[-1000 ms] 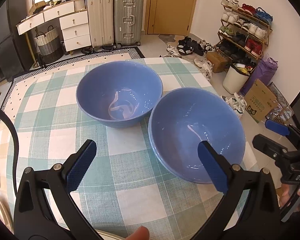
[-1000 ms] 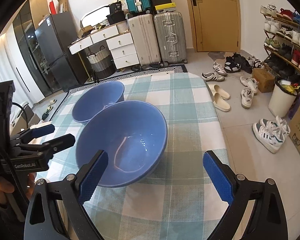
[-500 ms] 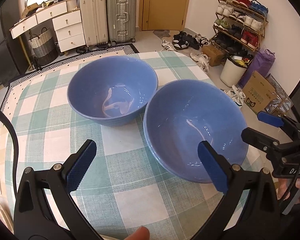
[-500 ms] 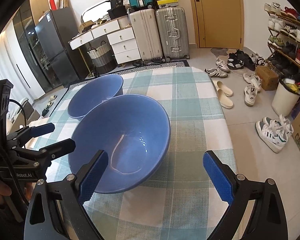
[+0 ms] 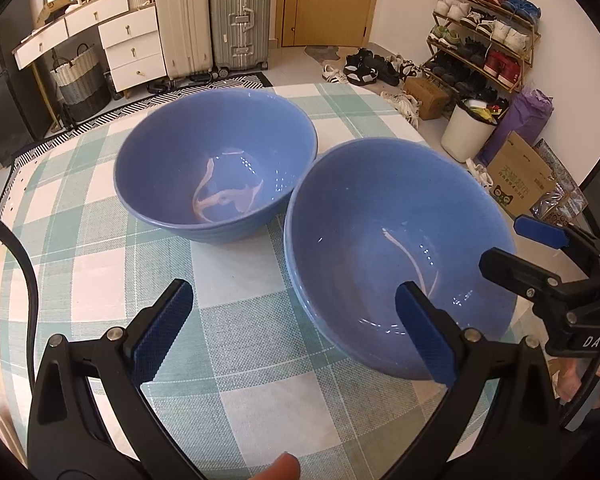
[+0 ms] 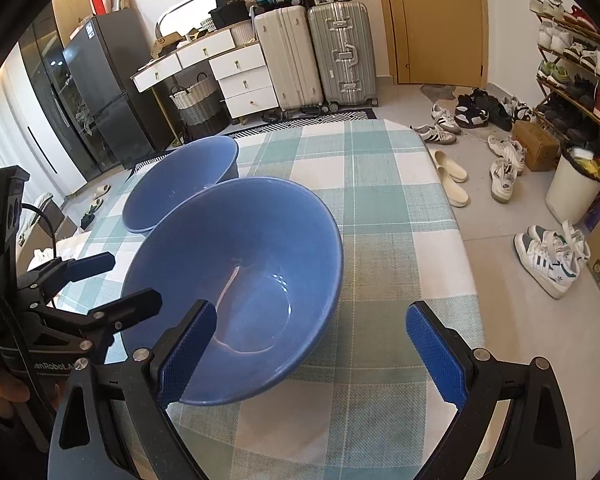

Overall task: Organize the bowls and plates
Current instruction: 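Close the left tool on the nested blue bowls' rim while the right tool grips the opposite rim, then lift and tilt the nested blue bowls toward the single blue bowl with both tools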

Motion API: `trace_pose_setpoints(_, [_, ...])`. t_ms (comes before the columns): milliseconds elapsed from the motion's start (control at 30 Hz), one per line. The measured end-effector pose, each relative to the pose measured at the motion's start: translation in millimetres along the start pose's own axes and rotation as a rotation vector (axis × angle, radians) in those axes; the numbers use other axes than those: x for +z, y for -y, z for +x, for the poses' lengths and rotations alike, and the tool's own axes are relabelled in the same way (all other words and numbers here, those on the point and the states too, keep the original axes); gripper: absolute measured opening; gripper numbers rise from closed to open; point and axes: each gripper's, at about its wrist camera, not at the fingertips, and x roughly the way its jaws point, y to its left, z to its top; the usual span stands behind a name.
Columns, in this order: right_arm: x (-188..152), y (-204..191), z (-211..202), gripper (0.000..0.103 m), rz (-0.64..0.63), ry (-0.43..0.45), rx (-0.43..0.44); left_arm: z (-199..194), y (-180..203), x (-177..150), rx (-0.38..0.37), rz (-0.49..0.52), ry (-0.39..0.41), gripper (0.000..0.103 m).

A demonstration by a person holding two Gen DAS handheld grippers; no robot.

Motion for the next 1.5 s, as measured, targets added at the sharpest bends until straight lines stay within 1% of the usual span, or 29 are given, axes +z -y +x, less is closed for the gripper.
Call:
trace_pose_setpoints(267, [3, 0, 19, 0.097, 0.009, -0.031, -0.001, 25, 0, 2, -0.008, -0.004, -0.033, 0.101])
trace_pose_setpoints(400, [3, 2, 31, 0.097, 0.018, -0.06, -0.004, 43, -5, 2, -0.027, -0.023, -0.068, 0.097])
trace_pose_setpoints(467, [3, 3, 36, 0.097, 0.021, -0.069, -0.001, 52, -7, 2, -0.022, -0.022, -0.078, 0.096])
trace_pose_setpoints(567, [3, 3, 44, 0.092, 0.024, -0.085, -0.001, 63, -8, 4, -0.034, -0.036, -0.086, 0.096])
trace_pose_setpoints(600, [2, 3, 44, 0.088, 0.025, -0.09, 0.0, 66, -9, 6, -0.037, -0.038, -0.087, 0.094])
trace_pose_setpoints(733, [2, 6, 52, 0.081, 0.038, -0.111, 0.007, 77, -9, 7, -0.042, -0.04, -0.093, 0.089])
trace_pose_setpoints(767, [1, 7, 54, 0.078, 0.039, -0.116, 0.008, 80, -9, 7, -0.047, -0.041, -0.1, 0.085])
trace_pose_setpoints(800, [0, 7, 55, 0.077, 0.041, -0.12, 0.015, 85, -9, 8, -0.059, -0.047, -0.109, 0.079])
trace_pose_setpoints(867, [-1, 8, 57, 0.076, 0.047, -0.125, 0.033, 96, -10, 8, -0.08, -0.062, -0.137, 0.072])
trace_pose_setpoints(900, [-1, 8, 58, 0.075, 0.049, -0.127, 0.037, 101, -10, 8, -0.09, -0.066, -0.143, 0.065])
trace_pose_setpoints(933, [-2, 8, 59, 0.074, 0.048, -0.13, 0.039, 106, -10, 8, -0.093, -0.071, -0.146, 0.06])
trace_pose_setpoints(967, [-2, 7, 59, 0.069, 0.049, -0.133, 0.042, 110, -10, 9, -0.088, -0.071, -0.15, 0.055])
trace_pose_setpoints(1000, [-2, 8, 61, 0.063, 0.052, -0.138, 0.045, 114, -9, 10, -0.088, -0.071, -0.155, 0.053])
trace_pose_setpoints(1033, [-3, 7, 62, 0.061, 0.053, -0.142, 0.047, 118, -9, 11, -0.094, -0.069, -0.16, 0.051])
trace_pose_setpoints(1100, [-3, 7, 62, 0.053, 0.051, -0.141, 0.052, 125, -6, 13, -0.107, -0.069, -0.16, 0.043])
trace_pose_setpoints(1133, [-3, 7, 62, 0.051, 0.052, -0.14, 0.053, 127, -6, 13, -0.118, -0.069, -0.156, 0.039])
trace_pose_setpoints(1167, [-4, 7, 62, 0.047, 0.053, -0.139, 0.056, 129, -4, 14, -0.129, -0.069, -0.151, 0.031])
trace_pose_setpoints(1200, [-3, 7, 62, 0.045, 0.053, -0.137, 0.056, 131, -2, 17, -0.128, -0.065, -0.147, 0.027])
trace_pose_setpoints(1267, [-3, 7, 60, 0.042, 0.054, -0.125, 0.058, 135, 3, 20, -0.116, -0.05, -0.139, 0.022])
trace_pose_setpoints(1300, [-3, 7, 58, 0.039, 0.057, -0.12, 0.061, 136, 5, 21, -0.118, -0.047, -0.136, 0.017])
trace_pose_setpoints(1333, [-3, 7, 56, 0.036, 0.059, -0.112, 0.064, 138, 8, 23, -0.116, -0.046, -0.135, 0.016])
trace_pose_setpoints(1367, [-2, 7, 55, 0.032, 0.057, -0.107, 0.065, 140, 10, 25, -0.109, -0.043, -0.13, 0.015])
trace_pose_setpoints(1433, [-2, 6, 52, 0.028, 0.051, -0.097, 0.06, 143, 14, 27, -0.102, -0.039, -0.121, 0.015])
trace_pose_setpoints(1500, [-2, 6, 51, 0.02, 0.045, -0.09, 0.064, 146, 17, 29, -0.099, -0.038, -0.114, 0.013])
